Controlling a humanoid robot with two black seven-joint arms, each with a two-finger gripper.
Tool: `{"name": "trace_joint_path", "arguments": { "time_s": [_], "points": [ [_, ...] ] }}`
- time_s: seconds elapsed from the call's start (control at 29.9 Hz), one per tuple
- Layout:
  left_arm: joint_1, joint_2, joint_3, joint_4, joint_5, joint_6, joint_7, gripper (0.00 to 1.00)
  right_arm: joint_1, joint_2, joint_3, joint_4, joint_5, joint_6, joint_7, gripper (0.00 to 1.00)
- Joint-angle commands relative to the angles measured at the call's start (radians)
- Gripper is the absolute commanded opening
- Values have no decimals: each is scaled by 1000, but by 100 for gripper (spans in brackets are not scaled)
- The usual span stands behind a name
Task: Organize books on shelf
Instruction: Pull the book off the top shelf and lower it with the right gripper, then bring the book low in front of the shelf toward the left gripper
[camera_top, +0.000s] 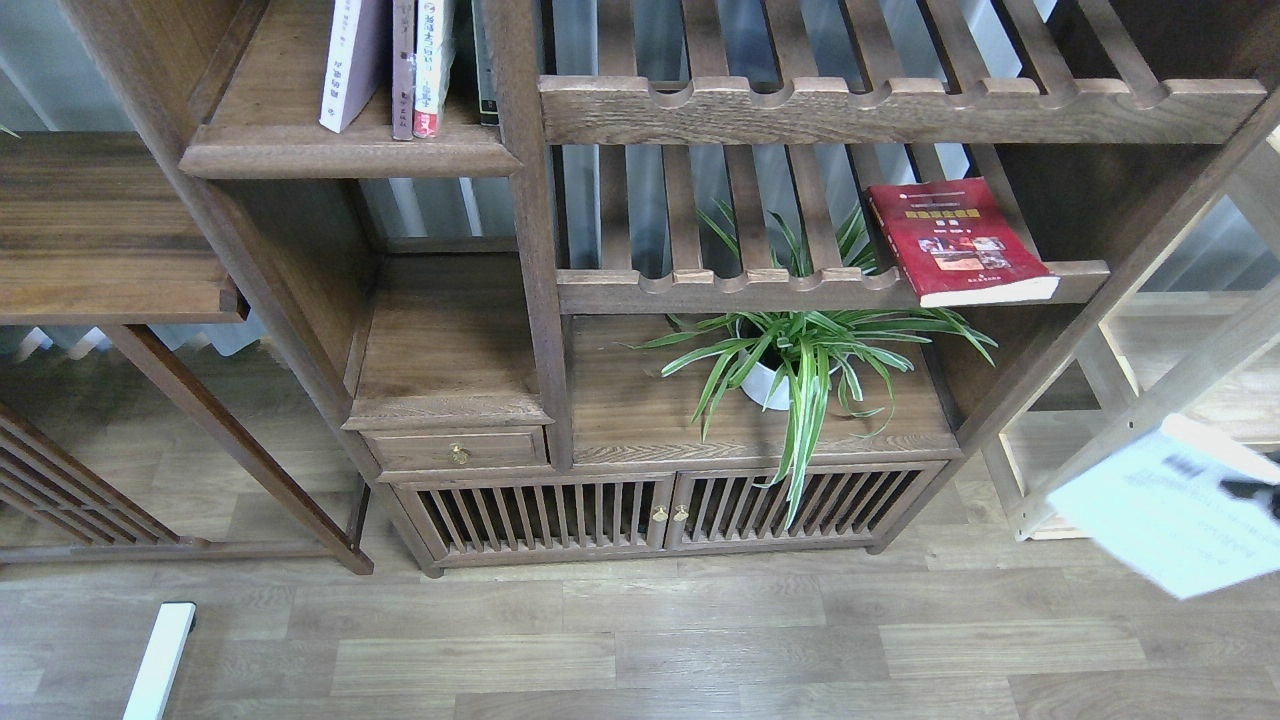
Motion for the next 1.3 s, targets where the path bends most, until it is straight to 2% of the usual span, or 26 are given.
{"name": "trace_joint_path", "arguments": {
  "time_s": [0.0,0.4,0.64,0.84,1.1,1.27],
  "points": [
    [-5,0,0,-2,0,0,0,94,-100,104,7,-6,-1,-47,0,8],
    [-82,0,38,-3,11,-37,-22,96,-293,460,10,-69,-11,-291,0,8],
    [-151,0,68,-6,9,-55,-22,97,-367,651,56,-178,-3,-331,0,8],
    [-191,0,72,-6,11,-101,-23,97,-387,718,70,-206,-3,-335,0,8],
    [-212,0,78,-11,44,-120,-23,98,-387,762,70,-213,-9,-363,0,8],
    [-258,0,80,-9,69,-242,-28,98,-392,800,68,-226,-12,-365,0,8]
  ]
}}
